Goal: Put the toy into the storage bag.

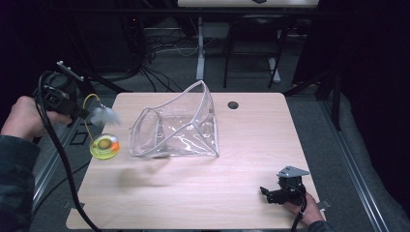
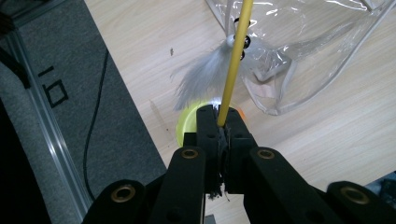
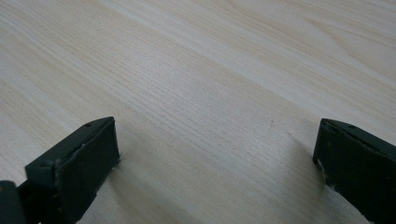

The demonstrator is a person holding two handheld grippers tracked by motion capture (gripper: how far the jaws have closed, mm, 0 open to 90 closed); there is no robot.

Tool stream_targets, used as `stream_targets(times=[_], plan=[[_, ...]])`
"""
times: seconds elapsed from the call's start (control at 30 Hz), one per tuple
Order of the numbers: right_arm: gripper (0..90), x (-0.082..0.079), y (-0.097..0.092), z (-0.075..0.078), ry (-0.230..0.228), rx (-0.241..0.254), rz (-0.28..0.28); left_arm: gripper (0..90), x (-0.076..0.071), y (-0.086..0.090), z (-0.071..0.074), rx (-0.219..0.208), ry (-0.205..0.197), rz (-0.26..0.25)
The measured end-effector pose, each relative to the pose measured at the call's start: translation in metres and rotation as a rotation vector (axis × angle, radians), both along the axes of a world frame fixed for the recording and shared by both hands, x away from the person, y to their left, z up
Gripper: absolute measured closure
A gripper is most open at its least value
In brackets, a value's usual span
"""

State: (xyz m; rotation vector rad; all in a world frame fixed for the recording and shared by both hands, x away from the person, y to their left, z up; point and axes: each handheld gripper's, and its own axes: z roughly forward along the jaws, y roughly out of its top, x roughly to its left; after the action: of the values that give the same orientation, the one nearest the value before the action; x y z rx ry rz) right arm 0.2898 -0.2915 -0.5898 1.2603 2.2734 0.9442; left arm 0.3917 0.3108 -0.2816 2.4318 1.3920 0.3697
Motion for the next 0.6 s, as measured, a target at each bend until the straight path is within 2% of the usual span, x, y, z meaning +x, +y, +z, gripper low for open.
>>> stream_targets(times=[0.3,0.6], plan=[[0.0,0.000,0.000,0.000,-0.001,0.000,-0.002,88.0,0.000,-0.005,0.018,0.014,-0.026,-0.011],[0.0,0.000,0.000,0.000,-0.001,-0.003,-0.002,88.0,0.003,-0.011,0.034,0.029,-0.034,-0.026]])
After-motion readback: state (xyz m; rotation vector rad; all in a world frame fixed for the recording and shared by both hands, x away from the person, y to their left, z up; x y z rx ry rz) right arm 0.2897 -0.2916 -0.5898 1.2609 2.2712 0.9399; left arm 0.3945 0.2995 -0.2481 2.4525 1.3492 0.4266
